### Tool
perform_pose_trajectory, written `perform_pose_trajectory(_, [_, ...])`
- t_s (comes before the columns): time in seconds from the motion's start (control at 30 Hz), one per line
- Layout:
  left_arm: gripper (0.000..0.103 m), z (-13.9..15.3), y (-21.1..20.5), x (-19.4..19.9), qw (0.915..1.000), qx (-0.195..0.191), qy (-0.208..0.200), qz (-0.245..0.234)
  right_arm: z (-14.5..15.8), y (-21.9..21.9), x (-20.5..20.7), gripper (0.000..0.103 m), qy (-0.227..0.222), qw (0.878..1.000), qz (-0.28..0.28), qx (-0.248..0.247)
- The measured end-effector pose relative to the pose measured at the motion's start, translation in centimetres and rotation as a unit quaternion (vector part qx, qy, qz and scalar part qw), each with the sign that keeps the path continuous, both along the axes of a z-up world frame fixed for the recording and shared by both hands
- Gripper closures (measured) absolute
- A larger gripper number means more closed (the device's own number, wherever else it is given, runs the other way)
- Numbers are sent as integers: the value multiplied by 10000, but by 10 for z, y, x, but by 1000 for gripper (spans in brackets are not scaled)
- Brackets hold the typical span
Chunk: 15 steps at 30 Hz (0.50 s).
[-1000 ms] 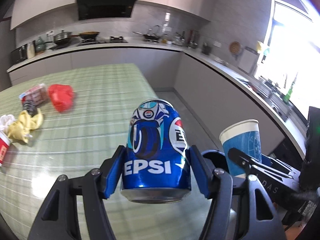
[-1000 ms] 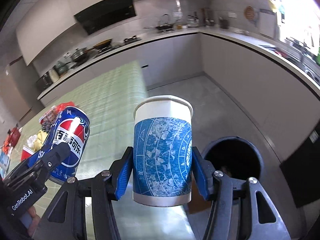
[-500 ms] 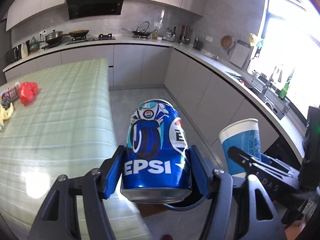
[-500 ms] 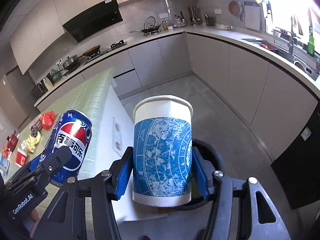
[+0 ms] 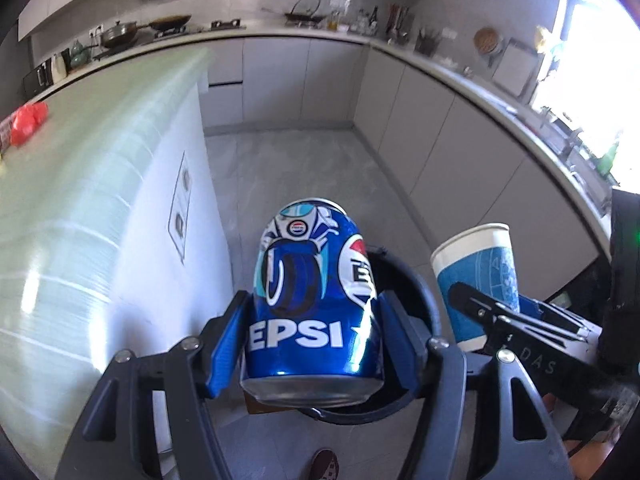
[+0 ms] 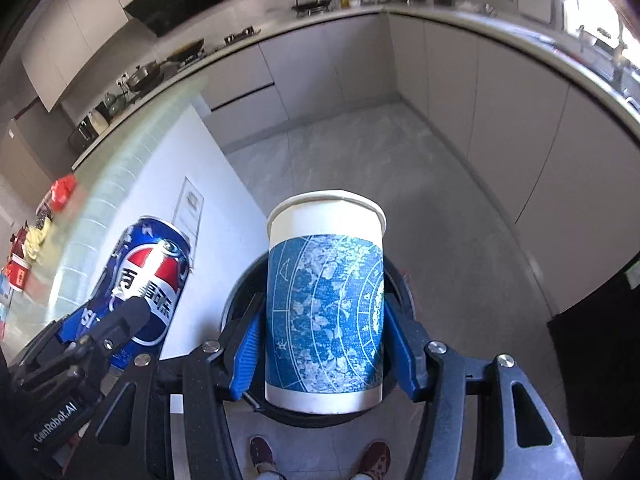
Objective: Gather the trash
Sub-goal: 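Carry can and cup over the black bucket and open both tools to drop them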
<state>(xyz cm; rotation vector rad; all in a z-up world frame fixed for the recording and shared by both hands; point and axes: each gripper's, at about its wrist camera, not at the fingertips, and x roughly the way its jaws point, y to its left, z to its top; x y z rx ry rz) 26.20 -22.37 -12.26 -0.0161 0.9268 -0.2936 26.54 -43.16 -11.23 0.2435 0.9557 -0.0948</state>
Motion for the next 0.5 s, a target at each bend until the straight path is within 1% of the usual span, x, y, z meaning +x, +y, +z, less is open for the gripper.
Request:
perform_pose_trajectory(0.1, [37, -19, -4, 4, 9999, 32, 122, 78, -25, -8, 7, 44, 112, 9998, 25, 183])
perform_pose_trajectory(0.23, [34, -34, -9, 7, 9997, 68, 213, 102, -47, -17, 18, 40, 158, 9996, 50, 226])
perform_pose_trajectory(0.27, [34, -37, -10, 8, 9996, 99, 208, 133, -50, -18, 22, 38, 170, 9995, 45, 244])
perform_pose_trajectory(0.3, [28, -40, -11, 10, 9994, 120, 277, 151, -52, -19, 25, 31, 207, 9996, 9, 207])
perform_pose_trajectory(0.33, [21, -43, -12, 12, 9990, 145, 393, 165, -54, -20, 28, 28, 221, 9996, -26, 180])
perform_pose_trajectory(0.37, [19, -44, -13, 14, 9987, 189, 418, 207, -55, -24, 27, 27, 190, 9996, -52, 208])
perform_pose_trajectory(0.43, [18, -39, -14, 14, 9986, 281, 358, 262, -52, -30, 28, 27, 152, 9995, -168, 213])
perform_pose_trajectory(0.5, [18, -26, -20, 12, 9987, 293, 284, 316, -40, -36, 23, 27, -49, 9992, -371, 149])
